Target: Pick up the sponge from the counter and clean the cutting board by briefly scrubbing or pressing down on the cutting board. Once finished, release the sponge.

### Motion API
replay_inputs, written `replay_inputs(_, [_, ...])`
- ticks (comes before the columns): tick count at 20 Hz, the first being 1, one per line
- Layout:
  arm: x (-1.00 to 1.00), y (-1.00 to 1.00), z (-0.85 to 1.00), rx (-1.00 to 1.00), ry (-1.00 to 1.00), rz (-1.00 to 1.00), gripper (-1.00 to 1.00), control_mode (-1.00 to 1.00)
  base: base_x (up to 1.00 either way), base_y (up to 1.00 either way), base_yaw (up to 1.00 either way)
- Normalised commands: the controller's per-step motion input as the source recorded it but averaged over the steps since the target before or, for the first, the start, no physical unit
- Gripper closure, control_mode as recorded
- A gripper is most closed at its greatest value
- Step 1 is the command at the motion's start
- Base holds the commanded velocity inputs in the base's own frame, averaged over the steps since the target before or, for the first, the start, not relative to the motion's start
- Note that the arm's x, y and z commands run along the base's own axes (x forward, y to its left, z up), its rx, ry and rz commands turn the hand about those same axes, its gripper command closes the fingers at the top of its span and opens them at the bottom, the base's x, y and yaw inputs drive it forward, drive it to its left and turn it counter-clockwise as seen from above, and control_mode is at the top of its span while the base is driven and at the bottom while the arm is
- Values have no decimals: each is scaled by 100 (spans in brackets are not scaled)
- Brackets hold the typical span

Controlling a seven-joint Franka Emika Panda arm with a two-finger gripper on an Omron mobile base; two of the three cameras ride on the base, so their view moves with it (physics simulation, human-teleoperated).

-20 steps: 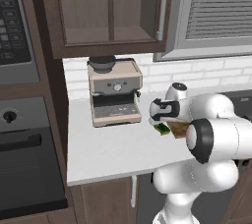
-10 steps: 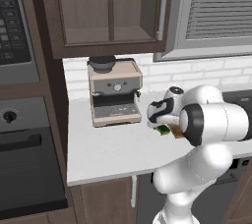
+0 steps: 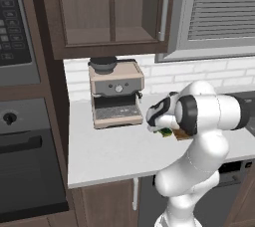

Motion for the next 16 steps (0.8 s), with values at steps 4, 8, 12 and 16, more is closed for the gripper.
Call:
replay_inputs(4, [13, -2, -13, 0, 0, 4, -100, -100, 0, 0, 0])
replay_inputs(8, [2, 4, -30, 0, 0, 2, 100, -100, 0, 0, 0])
replay_inputs(12, [0, 17, -43, 0, 0, 0, 100, -100, 0, 0, 0])
replay_inputs(16, [0, 1, -21, 0, 0, 0, 100, -100, 0, 0, 0])
